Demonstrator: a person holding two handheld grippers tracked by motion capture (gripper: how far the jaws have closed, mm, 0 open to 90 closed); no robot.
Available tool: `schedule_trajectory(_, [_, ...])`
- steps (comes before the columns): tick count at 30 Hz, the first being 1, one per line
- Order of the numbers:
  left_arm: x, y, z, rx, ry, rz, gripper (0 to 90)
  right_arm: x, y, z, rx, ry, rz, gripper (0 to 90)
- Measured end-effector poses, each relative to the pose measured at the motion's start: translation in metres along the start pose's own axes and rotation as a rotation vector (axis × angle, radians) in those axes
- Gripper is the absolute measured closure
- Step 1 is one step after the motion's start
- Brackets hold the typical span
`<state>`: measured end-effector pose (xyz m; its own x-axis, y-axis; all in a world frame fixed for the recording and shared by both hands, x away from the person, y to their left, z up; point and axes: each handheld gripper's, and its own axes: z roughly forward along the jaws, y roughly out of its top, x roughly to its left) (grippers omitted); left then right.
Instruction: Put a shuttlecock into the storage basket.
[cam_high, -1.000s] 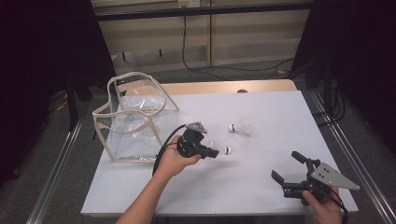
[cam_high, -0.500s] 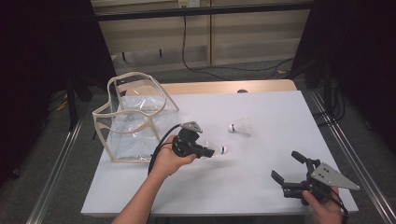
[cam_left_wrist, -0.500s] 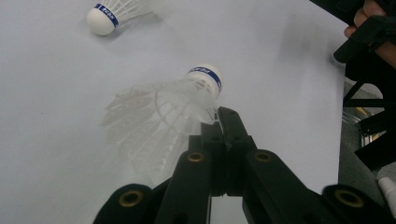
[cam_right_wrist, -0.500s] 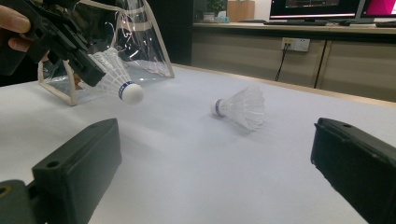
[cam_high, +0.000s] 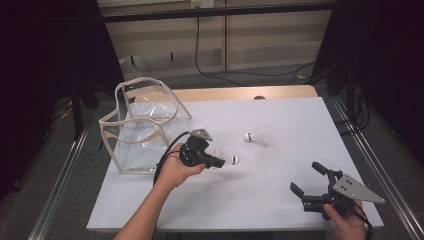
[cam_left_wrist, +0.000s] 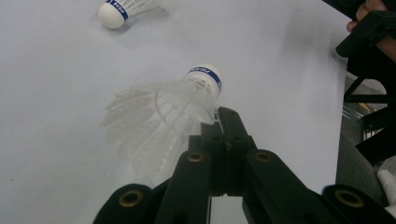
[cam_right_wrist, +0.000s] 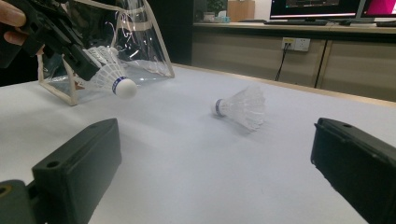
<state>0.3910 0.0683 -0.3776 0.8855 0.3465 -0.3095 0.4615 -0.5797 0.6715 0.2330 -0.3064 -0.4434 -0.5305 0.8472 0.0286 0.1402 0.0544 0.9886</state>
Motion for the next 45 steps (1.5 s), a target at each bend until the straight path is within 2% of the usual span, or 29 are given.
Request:
schedule_trajectory(3, [0.000, 0.000, -0.003, 0.009, 0.006, -0.006, 90.0, 0.000, 0.000, 0.000, 0.000, 0.001, 0.000, 1.4])
schedule_trajectory(4, [0.000, 0.001, -0.004, 0.019, 0.024, -0.005, 90.0, 0.000, 0.000, 0.000, 0.000, 0.001, 0.000, 1.4])
schedule_trajectory(5, [0.001, 0.001, -0.004, 0.013, 0.003, -0.008, 90.0, 0.000, 0.000, 0.000, 0.000, 0.001, 0.000, 1.4])
schedule_trajectory(7, [0.002, 0.001, -0.006, 0.017, 0.004, -0.011, 90.0, 0.000, 0.000, 0.000, 0.000, 0.001, 0.000, 1.4])
schedule_trajectory(9, [0.002, 0.002, -0.009, 0.023, 0.031, -0.009, 90.0, 0.000, 0.000, 0.000, 0.001, 0.001, 0.000, 1.4])
schedule_trajectory(11, [0.003, 0.003, -0.011, 0.020, 0.014, -0.017, 90.0, 0.000, 0.000, 0.000, 0.000, 0.001, -0.001, 1.4])
schedule_trajectory(13, [0.003, 0.005, -0.014, 0.029, 0.031, -0.024, 90.0, 0.000, 0.000, 0.000, 0.000, 0.000, 0.000, 1.4])
schedule_trajectory(15, [0.004, 0.007, -0.017, 0.028, 0.025, -0.024, 90.0, 0.000, 0.000, 0.000, 0.000, 0.000, 0.000, 1.4])
schedule_trajectory(16, [0.003, 0.008, -0.018, 0.029, 0.039, -0.027, 90.0, 0.000, 0.000, 0.000, 0.000, 0.000, -0.001, 1.4])
schedule_trajectory(17, [0.003, 0.009, -0.020, 0.027, 0.031, -0.029, 90.0, 0.000, 0.000, 0.000, 0.000, 0.000, -0.001, 1.4])
schedule_trajectory(20, [0.002, 0.013, -0.024, 0.040, 0.051, -0.031, 90.0, 0.000, 0.000, 0.000, 0.001, 0.001, -0.001, 1.4])
schedule_trajectory(21, [0.003, 0.014, -0.025, 0.041, 0.038, -0.031, 90.0, 0.000, 0.000, 0.000, 0.000, 0.001, 0.001, 1.4])
schedule_trajectory(25, [0.003, 0.019, -0.031, 0.050, 0.040, -0.044, 90.0, 0.000, 0.000, 0.000, 0.000, 0.001, 0.000, 1.4])
schedule_trajectory(27, [0.002, 0.022, -0.033, 0.059, 0.054, -0.039, 90.0, 0.000, 0.000, 0.000, 0.000, 0.000, -0.001, 1.4])
schedule_trajectory(30, [0.002, 0.026, -0.035, 0.068, 0.059, -0.061, 90.0, 0.000, 0.000, 0.000, 0.000, 0.001, -0.001, 1.4])
schedule_trajectory(35, [0.000, 0.032, -0.042, 0.074, 0.073, -0.051, 90.0, 0.000, 0.000, 0.000, -0.002, 0.000, 0.000, 1.4])
schedule_trajectory(37, [0.000, 0.035, -0.044, 0.074, 0.081, -0.057, 90.0, 0.000, 0.000, 0.000, -0.001, -0.001, 0.000, 1.4])
schedule_trajectory(39, [0.000, 0.037, -0.047, 0.076, 0.071, -0.052, 90.0, 0.000, 0.000, 0.000, -0.002, 0.000, 0.000, 1.4])
schedule_trajectory(40, [0.000, 0.038, -0.048, 0.077, 0.084, -0.066, 90.0, 0.000, 0.000, 0.000, -0.002, 0.002, 0.000, 1.4])
schedule_trajectory(43, [0.001, 0.041, -0.051, 0.088, 0.085, -0.058, 90.0, 0.000, 0.000, 0.000, -0.002, 0.001, 0.003, 1.4])
schedule_trajectory(45, [0.000, 0.043, -0.053, 0.086, 0.091, -0.076, 90.0, 0.000, 0.000, 0.000, -0.004, 0.000, 0.002, 1.4])
